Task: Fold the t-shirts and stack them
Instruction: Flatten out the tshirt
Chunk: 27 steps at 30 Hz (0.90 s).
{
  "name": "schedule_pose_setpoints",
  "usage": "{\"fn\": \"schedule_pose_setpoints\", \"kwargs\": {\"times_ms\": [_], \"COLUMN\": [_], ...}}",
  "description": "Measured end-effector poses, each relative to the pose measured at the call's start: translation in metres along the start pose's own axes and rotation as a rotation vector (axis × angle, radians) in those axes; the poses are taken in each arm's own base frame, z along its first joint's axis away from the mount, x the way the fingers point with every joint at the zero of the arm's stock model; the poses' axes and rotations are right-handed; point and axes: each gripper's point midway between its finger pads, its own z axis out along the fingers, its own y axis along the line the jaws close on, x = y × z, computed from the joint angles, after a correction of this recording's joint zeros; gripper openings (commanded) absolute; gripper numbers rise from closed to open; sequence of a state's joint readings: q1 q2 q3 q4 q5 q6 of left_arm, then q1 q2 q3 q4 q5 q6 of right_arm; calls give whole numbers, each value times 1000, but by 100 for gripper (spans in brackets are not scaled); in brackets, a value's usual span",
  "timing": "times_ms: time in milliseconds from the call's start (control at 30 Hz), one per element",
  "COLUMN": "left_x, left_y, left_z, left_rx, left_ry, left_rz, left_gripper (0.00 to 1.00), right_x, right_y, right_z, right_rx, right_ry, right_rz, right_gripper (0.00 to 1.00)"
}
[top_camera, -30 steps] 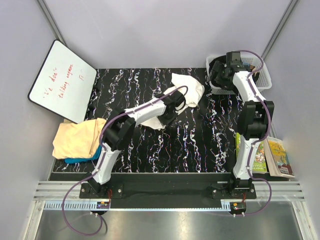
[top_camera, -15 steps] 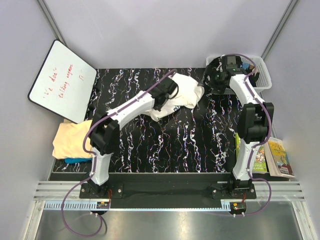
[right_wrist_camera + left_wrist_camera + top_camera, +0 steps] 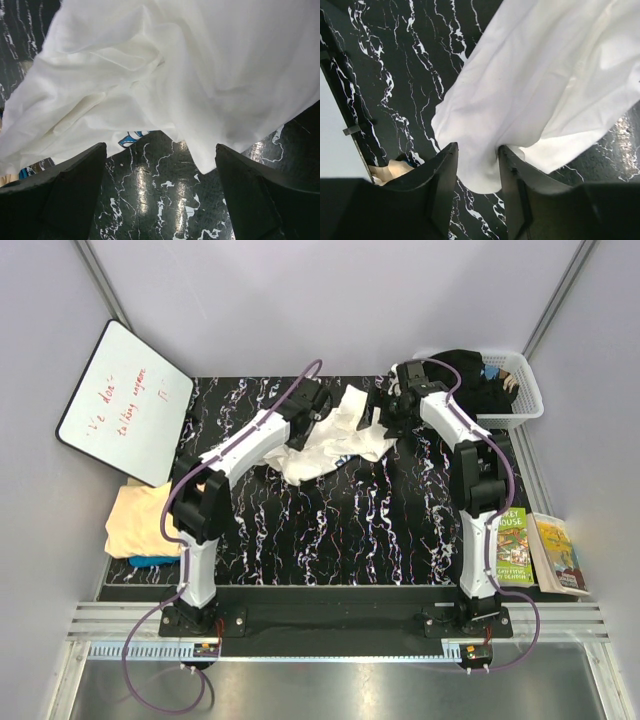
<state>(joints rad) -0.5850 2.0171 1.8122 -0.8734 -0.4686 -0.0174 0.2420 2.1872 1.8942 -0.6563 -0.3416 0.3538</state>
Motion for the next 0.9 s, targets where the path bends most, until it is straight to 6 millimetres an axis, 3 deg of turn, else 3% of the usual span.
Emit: {"fn": "schedule_pose_setpoints", "kwargs": {"times_ms": [100,133,467,567,733,900], "left_x": [1,0,1,3,15,18], "left_y": [7,8,13,33,86,127], "left_z": [4,5,16,25,42,43], "left_rx": [-6,-8,-13,-38,-119,-200], "left_ry": [7,8,22,34,67,67], "left_rz": [-18,-23,-82,-158,-295,-377], "left_gripper": [2,0,0,0,0,0], "right_x": [5,5,-6,-6,-4,4], "right_y": [-9,-10,-5,-5,-7,-16], "right_z": [10,11,9,9,14,26], "right_rx": [15,16,1,2,4,16], "right_ry": [29,32,10,11,21,50], "right_rz": [16,18,11,11,15,28], "right_gripper": [96,96,96,96,94,93]}}
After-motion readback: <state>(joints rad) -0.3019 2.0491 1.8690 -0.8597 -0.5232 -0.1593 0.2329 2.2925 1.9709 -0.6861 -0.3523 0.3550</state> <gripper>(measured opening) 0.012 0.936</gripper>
